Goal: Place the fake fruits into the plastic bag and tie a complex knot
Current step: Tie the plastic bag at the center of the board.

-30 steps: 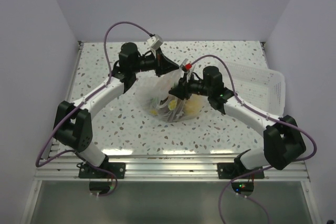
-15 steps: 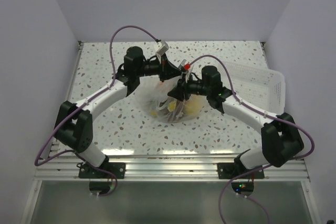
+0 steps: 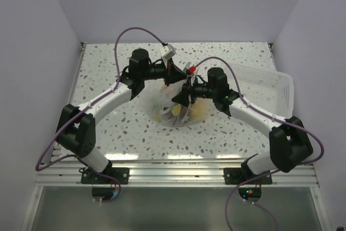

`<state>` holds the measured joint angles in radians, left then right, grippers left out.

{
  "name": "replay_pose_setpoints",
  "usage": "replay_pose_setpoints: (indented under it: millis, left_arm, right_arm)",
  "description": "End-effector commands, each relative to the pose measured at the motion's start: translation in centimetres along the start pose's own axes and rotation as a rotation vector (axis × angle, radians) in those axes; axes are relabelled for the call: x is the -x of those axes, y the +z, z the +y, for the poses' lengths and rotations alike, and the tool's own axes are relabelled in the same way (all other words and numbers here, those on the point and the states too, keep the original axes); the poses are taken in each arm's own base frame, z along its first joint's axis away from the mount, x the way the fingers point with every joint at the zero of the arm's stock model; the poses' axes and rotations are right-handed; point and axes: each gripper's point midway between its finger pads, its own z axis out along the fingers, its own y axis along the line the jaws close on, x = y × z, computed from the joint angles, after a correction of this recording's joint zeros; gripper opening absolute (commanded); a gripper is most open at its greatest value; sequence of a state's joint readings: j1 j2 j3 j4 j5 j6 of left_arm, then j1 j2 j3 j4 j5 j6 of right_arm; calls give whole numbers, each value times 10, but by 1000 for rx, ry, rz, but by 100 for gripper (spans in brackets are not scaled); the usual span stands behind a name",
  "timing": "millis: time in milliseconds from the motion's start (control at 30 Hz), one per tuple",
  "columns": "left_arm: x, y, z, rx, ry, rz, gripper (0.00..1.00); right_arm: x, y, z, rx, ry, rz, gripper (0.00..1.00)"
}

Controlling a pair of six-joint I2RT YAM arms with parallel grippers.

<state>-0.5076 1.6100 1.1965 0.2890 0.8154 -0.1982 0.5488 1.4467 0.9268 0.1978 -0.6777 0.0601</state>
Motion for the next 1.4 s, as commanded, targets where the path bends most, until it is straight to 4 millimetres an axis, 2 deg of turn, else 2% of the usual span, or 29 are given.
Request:
replay_pose_setpoints:
  millis: [0,167,533,567,600,633,700,733,767,867,967,1100,1167,1333,1367]
  left_arm:
    - [11,1,-25,-72,51,-13,0]
    - [14,3,-31,-80,74,-41,0]
    - [3,3,-51,-119,86,-34,0]
    - [2,2,-52,-119,88,-37,0]
    - [-2,0,-55,-118,86,-38,0]
    - [3,-1,-57,-119,95,-68,0]
    - [3,-6,-61,-106,90,-106,0]
    - [13,-8,-62,-103,117,-153,0]
    - [15,-9,-63,-98,101,-168,0]
    - [21,-7,-60,-82,87,-195,0]
    - [27,-5,-55,-66,111,-211,0]
    - [29,-2,-58,-101,130,-205,0]
    - [27,-2,-60,-109,126,-199,0]
    - [21,-6,-60,-95,144,-174,0]
    - [21,-7,-60,-94,144,-171,0]
  right_arm:
    - [32,2,10,50,-39,-66,53]
    - [43,3,10,53,-17,-97,53]
    - [43,7,3,14,43,-115,49]
    - [45,7,1,6,44,-120,45]
    - [46,7,0,-2,58,-125,37]
    - [46,8,-1,-8,72,-129,29]
    - [50,7,-5,-37,146,-170,30]
    - [51,7,-6,-39,176,-185,36]
    - [57,8,-4,-29,214,-222,40]
    - [56,8,2,6,252,-248,47]
    - [49,8,10,45,222,-221,47]
    - [45,7,7,28,210,-207,46]
    - [50,7,4,7,220,-223,41]
    - [47,8,-1,-13,223,-214,12]
    - [45,8,0,-10,220,-210,9]
